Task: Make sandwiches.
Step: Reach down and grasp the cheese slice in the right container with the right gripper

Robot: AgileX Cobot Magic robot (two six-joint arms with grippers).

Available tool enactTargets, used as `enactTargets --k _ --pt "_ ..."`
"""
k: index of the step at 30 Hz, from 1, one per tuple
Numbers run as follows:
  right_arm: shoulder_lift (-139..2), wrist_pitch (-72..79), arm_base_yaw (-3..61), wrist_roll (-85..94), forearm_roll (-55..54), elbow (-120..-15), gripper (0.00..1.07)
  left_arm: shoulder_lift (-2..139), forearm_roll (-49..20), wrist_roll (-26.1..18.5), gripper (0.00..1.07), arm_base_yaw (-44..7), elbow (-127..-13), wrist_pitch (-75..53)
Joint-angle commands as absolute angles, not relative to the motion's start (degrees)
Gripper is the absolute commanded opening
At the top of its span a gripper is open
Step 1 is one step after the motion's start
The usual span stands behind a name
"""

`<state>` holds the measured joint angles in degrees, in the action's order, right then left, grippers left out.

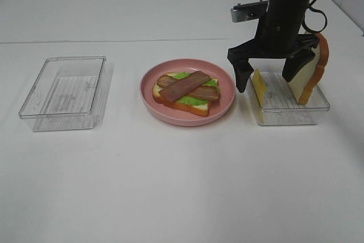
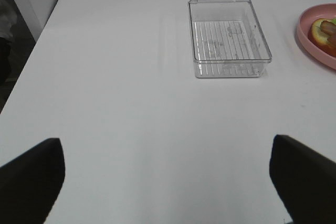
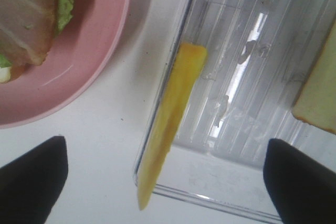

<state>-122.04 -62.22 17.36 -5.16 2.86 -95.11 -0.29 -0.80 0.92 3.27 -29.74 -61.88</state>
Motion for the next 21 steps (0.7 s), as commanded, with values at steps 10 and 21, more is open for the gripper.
enactTargets --k 10,21 --pt "-124.6 -60.8 17.1 -4.5 2.2 -94.7 0.81 -1.0 -1.3 1.1 0.98 3.4 -29.6 -61.5" --pt "-124.6 -61.1 17.1 -6.1 2.2 -94.7 0.06 -1.0 -1.3 1.1 0.98 3.4 -29.6 -61.5"
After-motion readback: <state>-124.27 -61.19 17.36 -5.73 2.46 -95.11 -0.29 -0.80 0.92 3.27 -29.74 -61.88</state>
